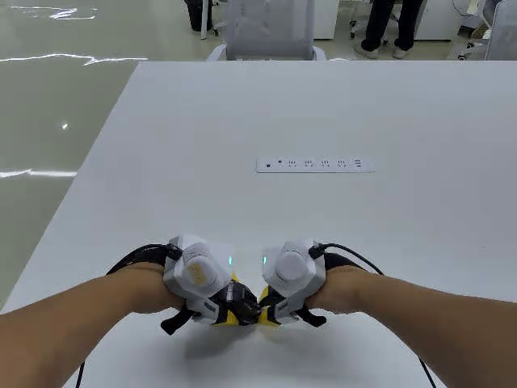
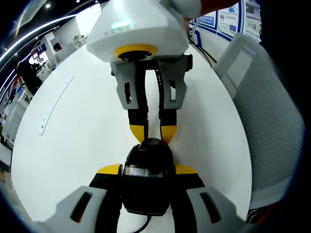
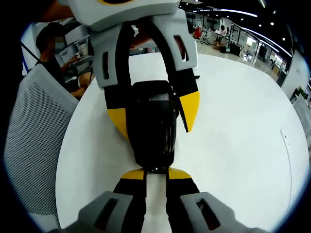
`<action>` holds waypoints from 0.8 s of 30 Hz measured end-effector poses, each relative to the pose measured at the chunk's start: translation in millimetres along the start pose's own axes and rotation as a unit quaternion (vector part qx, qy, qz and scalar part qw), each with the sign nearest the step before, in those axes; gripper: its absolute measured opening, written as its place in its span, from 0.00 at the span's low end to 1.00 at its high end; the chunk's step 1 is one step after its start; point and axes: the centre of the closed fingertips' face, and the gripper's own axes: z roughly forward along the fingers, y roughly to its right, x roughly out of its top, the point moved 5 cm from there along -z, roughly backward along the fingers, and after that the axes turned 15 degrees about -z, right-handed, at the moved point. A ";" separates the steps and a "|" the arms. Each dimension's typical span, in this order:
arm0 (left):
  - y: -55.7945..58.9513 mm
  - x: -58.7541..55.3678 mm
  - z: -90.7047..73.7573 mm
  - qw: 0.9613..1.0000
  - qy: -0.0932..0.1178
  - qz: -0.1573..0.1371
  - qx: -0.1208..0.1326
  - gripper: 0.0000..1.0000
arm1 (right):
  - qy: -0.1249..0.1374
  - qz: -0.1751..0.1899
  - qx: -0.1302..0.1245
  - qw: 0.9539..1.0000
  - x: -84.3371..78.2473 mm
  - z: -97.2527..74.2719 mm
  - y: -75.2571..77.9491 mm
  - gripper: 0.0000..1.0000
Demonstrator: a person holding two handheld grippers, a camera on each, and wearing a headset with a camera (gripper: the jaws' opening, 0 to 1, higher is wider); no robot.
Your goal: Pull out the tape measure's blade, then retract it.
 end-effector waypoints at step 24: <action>-2.3 0.1 -1.8 1.000 0.018 0.011 0.001 0.34 | -0.003 0.005 -0.022 1.000 1.1 -0.5 -5.1 0.10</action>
